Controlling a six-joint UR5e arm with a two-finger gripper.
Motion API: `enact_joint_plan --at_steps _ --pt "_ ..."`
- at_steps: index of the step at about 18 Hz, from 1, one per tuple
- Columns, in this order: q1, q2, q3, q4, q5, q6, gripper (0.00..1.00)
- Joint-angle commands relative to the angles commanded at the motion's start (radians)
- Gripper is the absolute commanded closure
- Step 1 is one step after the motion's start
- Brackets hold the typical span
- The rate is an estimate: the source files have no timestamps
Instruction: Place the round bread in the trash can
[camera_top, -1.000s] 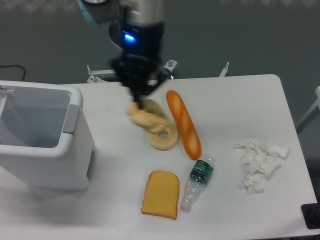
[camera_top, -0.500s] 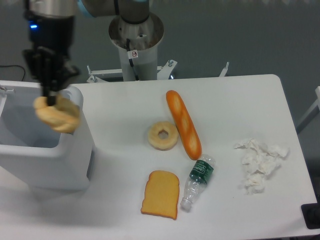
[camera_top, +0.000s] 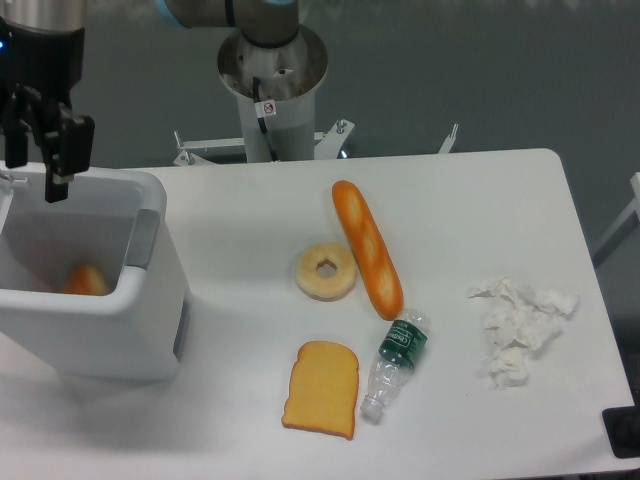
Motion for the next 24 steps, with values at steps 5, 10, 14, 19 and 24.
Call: enact_joint_plan --at_steps 5,10,14,19,24 --pt "0.17 -0.012 -0.022 -0.04 0.165 0.098 0.0" --pt "0.4 -0.069 -0.019 -0.066 0.163 0.325 0.0" --pt "0.543 -0.139 -0.019 -0.08 0.163 0.492 0.0" --pt "0.649 -0.244 -0.005 -0.098 0.177 0.687 0.0" --pt "0.675 -0.389 0.069 -0.086 0.179 0.746 0.0"
